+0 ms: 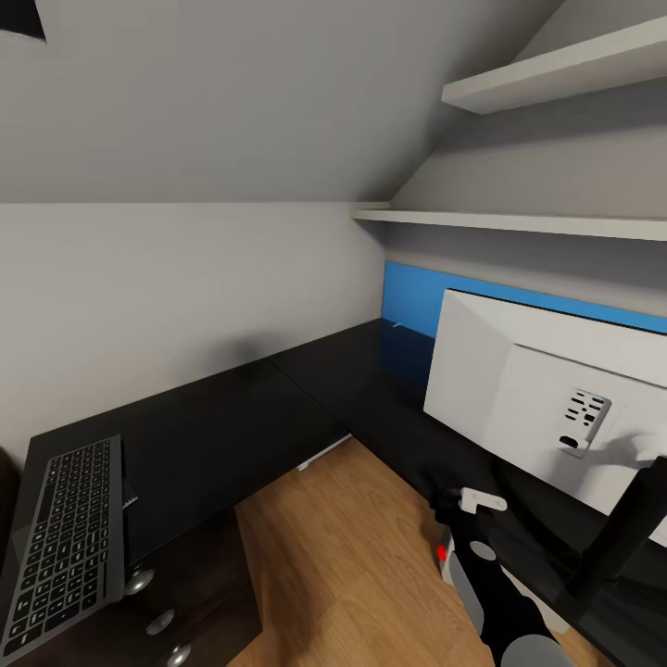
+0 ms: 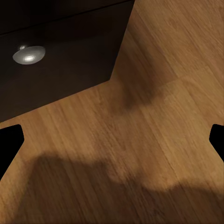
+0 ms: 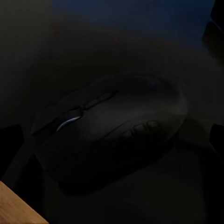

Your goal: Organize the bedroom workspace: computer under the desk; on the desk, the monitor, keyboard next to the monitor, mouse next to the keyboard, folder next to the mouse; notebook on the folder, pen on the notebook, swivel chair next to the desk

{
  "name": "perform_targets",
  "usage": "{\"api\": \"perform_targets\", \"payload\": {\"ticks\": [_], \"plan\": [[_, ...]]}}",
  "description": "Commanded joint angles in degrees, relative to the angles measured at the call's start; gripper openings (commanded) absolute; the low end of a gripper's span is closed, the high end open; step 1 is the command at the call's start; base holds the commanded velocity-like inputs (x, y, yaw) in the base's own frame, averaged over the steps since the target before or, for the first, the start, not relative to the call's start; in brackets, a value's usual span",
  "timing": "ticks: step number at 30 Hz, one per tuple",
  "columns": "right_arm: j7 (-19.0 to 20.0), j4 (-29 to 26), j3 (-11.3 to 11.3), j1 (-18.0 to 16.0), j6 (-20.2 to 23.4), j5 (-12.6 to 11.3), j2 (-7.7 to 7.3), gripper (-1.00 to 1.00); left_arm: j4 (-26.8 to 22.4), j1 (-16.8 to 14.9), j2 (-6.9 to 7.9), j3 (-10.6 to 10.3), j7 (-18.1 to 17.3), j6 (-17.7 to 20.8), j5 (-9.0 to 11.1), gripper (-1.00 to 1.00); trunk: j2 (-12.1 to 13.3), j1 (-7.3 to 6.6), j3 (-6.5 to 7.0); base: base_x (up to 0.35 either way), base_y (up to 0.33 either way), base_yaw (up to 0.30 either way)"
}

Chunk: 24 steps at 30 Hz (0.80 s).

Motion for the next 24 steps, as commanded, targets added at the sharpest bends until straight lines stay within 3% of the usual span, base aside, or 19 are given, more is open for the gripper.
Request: {"api": "perform_targets", "payload": {"ticks": [1,24], "plan": [[0.01,0.03,-0.13,-0.04,-0.26,-0.23,0.05,1.00,0.07,-0.04,0.02,0.01,-0.46,-0.14,0.61,1.00,-0.03,0.00,-0.06,0.000,0.000,0.000],[0.08,0.03,-0.04,-0.04,-0.26,-0.16,0.05,1.00,0.06,-0.04,0.01,0.01,-0.46,-0.14,0.61,1.00,-0.03,0.00,-0.06,0.000,0.000,0.000]]}}
